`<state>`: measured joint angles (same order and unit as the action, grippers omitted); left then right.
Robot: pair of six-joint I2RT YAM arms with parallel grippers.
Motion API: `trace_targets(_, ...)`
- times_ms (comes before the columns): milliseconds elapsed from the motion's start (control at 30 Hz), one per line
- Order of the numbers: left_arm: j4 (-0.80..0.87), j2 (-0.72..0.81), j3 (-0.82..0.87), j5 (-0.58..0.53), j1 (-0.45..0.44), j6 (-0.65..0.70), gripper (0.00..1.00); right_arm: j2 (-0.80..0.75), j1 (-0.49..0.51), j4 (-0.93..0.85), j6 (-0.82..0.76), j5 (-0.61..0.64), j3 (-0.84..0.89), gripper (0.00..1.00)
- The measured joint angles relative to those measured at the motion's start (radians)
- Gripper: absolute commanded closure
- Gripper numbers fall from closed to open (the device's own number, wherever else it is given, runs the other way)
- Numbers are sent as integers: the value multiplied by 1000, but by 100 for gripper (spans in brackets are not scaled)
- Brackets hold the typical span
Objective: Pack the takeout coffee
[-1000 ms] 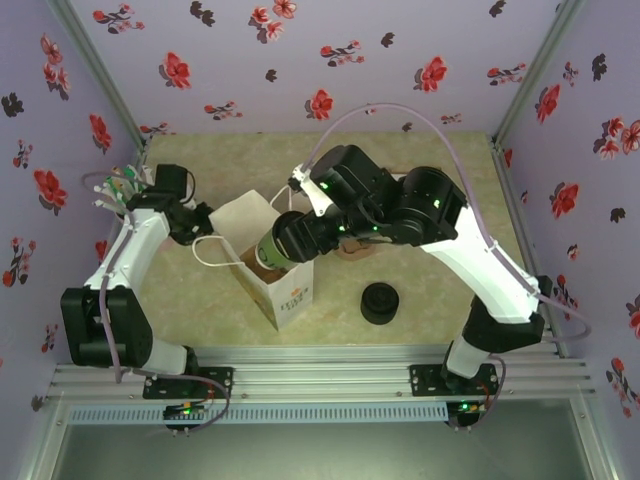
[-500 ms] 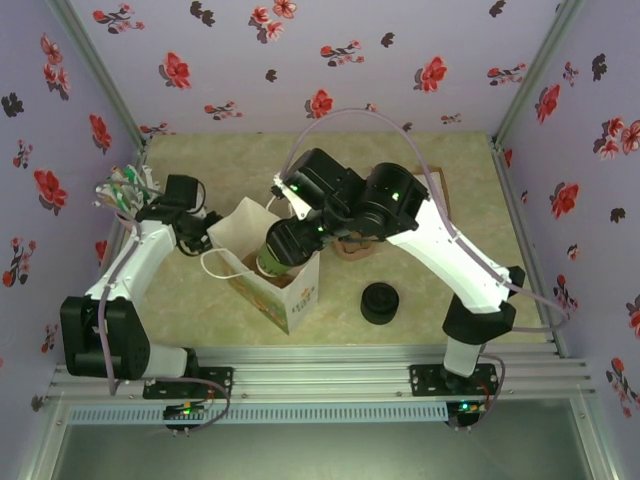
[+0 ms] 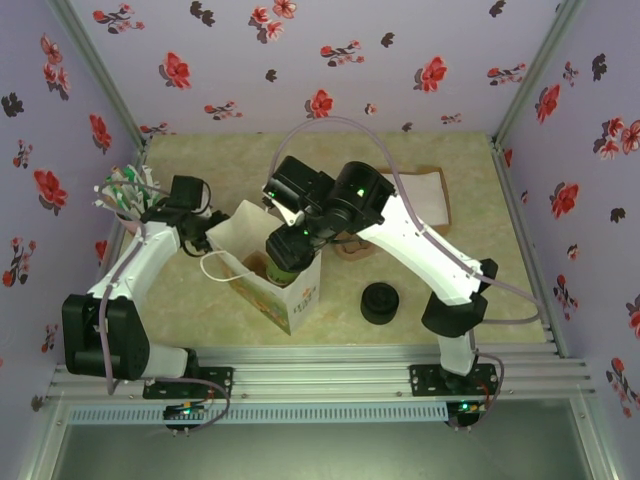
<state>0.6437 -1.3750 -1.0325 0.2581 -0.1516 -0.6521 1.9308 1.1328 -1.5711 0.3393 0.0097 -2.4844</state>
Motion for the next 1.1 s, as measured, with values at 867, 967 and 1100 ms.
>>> trace_targets(867, 145, 296, 71, 8, 227, 12, 61, 100, -1, -41, -35, 40, -48, 31)
trace_targets(967, 150, 301, 102, 18, 225, 11, 62, 121, -3, -41, -42, 43, -50, 31)
trace_targets(1100, 151, 310, 136, 29, 204, 11, 62, 140, -3, -41, -43, 43, -54, 31)
